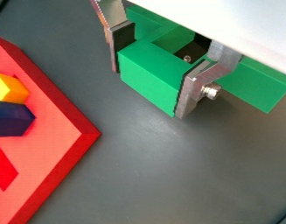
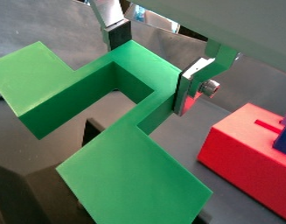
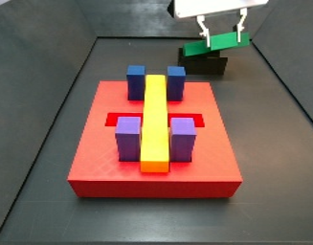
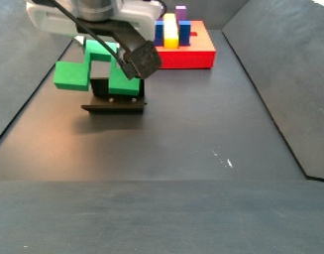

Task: Pick up the green object. Move up. Place the green object on the fixture. Regrasp the green object. Move to above the board. Insert the green object.
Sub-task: Place the green object on the fixture.

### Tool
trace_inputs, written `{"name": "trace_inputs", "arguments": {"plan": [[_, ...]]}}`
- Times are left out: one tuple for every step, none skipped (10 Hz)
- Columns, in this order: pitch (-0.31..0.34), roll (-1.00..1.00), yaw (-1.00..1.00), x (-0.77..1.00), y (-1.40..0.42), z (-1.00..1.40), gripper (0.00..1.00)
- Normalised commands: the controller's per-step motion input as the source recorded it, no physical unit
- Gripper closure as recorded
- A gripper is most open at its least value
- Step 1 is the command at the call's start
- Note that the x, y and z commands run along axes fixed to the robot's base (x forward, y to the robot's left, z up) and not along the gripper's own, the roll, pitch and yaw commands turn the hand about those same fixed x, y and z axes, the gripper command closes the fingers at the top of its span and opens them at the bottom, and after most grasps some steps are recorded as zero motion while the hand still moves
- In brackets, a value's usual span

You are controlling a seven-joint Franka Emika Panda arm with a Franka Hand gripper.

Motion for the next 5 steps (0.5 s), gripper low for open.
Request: {"name": "trace_inputs", "arguments": {"plan": [[-0.023,-0.31,0.00,0.00,0.04,0.00,1.00],[-0.074,-0.74,-0.04,0.01,0.23,0.15,1.00],[-0.031,-0.60,-0.02,0.04,0.13,0.18,1.00],[-0.071,-0.71,-0.03,0.10,0.15,0.14,1.00],[0.000,-0.59,-0.01,0.10,0.12,0.14,1.00]]}}
